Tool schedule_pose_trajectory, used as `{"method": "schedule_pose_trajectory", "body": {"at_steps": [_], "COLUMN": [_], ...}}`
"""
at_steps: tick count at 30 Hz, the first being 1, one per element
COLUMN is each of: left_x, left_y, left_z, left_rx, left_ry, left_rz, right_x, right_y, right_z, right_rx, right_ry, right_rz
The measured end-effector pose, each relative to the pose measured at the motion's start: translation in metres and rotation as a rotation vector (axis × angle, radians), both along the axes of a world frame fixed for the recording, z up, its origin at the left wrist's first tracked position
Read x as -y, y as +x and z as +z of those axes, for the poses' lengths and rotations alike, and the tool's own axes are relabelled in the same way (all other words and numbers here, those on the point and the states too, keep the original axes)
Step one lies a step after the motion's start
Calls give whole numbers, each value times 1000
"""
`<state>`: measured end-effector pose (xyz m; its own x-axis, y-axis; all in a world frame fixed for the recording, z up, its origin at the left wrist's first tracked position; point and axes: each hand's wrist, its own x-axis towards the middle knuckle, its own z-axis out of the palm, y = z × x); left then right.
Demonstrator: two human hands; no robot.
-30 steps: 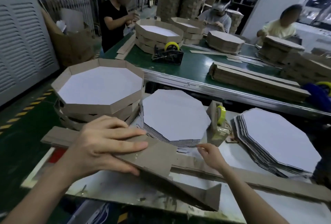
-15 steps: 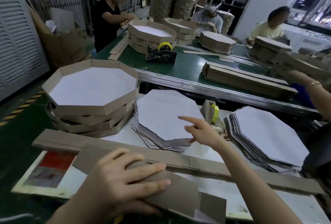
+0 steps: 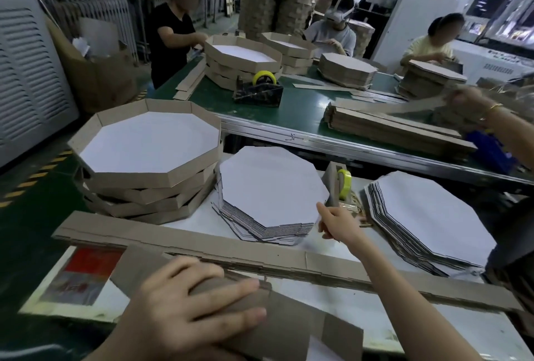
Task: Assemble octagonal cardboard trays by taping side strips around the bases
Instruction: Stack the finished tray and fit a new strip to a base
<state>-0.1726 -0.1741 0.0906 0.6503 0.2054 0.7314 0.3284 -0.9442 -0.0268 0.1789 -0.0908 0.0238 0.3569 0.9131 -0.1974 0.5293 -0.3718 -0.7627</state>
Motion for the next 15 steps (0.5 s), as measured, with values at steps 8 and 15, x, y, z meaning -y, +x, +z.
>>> {"method": "schedule_pose_trajectory", "body": {"at_steps": [8, 15], "left_x": [-7, -14], "left_y": [4, 0], "left_z": [-1, 5], "left_rx": [-8, -8], "left_ry": [-33, -45], "left_rz": [-42, -4], "right_x": [-8, -8], "right_y": [-14, -71], "right_z": [-19, -54], "right_rx": [209, 434], "right_ry": [-59, -392], "right_rz": [240, 984]}}
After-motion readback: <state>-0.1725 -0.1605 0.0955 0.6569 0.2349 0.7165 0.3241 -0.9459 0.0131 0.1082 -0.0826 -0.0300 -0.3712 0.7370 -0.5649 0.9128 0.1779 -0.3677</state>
